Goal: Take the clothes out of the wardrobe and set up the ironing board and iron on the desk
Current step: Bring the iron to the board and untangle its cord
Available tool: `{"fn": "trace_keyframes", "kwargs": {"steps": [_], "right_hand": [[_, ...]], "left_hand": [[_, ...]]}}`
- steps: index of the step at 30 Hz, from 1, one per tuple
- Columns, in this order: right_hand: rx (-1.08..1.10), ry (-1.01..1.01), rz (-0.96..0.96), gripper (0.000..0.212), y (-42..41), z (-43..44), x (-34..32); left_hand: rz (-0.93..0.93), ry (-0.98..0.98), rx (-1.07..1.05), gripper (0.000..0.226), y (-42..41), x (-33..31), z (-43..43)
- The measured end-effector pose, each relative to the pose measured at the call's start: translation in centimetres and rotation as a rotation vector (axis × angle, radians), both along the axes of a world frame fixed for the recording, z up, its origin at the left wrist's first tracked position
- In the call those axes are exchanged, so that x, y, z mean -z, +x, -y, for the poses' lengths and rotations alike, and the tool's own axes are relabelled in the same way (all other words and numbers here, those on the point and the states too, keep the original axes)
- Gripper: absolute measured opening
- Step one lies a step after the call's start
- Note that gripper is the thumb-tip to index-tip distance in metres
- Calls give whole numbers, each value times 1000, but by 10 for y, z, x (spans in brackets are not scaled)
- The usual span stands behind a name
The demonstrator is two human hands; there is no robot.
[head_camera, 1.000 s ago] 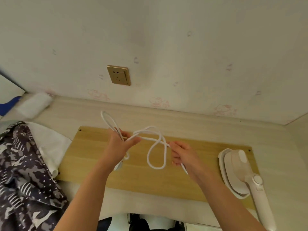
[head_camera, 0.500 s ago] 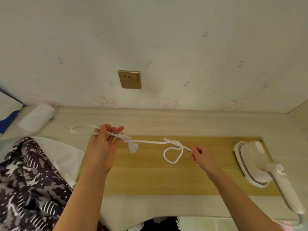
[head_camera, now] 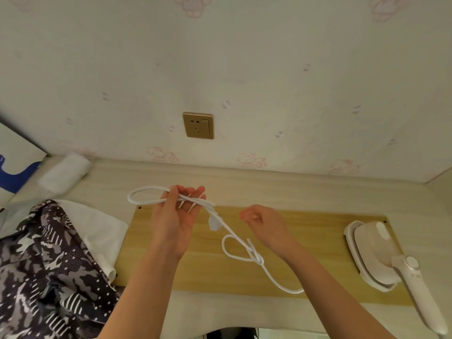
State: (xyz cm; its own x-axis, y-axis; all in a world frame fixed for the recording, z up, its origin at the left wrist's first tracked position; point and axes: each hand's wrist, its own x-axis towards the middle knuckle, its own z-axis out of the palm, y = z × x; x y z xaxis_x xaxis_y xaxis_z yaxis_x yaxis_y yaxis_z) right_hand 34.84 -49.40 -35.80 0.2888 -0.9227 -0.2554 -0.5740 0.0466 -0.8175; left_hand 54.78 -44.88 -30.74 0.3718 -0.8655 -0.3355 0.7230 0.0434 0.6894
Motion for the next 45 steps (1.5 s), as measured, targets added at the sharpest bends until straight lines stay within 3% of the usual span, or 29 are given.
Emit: {"fn": "trace_keyframes", "kwargs": {"steps": [8, 13, 16, 19, 22, 28, 31, 36, 41, 45], "right_hand": [[-162, 204, 111, 50, 31, 2, -11], [-212, 136, 24, 22, 29, 4, -7], [-128, 156, 115, 9, 27, 3, -8], [37, 124, 141, 8, 25, 8, -12], [61, 145, 209, 5, 21, 13, -15], [192, 307, 421, 39, 19, 18, -23], [369, 296, 607, 43, 20, 26, -33], [531, 267, 860, 41, 20, 48, -57], [564, 126, 857, 31, 38, 68, -74], [469, -47, 713, 32, 55, 79, -80]], "left_hand": [[-145, -8, -4, 27, -10, 0, -6], [-187, -2, -30, 25, -4, 6, -9], [-161, 8, -43, 26, 1, 11, -9], [-114, 11, -37, 27, 7, 15, -9], [-74, 24, -31, 26, 12, 16, -10], [208, 129, -7, 25, 27, 22, -12], [343, 199, 1, 21, 39, 31, -18], [416, 248, -20, 19, 58, 46, -30], [672, 285, 140, 17, 59, 52, -28], [978, 416, 375, 17, 59, 63, -19]]}}
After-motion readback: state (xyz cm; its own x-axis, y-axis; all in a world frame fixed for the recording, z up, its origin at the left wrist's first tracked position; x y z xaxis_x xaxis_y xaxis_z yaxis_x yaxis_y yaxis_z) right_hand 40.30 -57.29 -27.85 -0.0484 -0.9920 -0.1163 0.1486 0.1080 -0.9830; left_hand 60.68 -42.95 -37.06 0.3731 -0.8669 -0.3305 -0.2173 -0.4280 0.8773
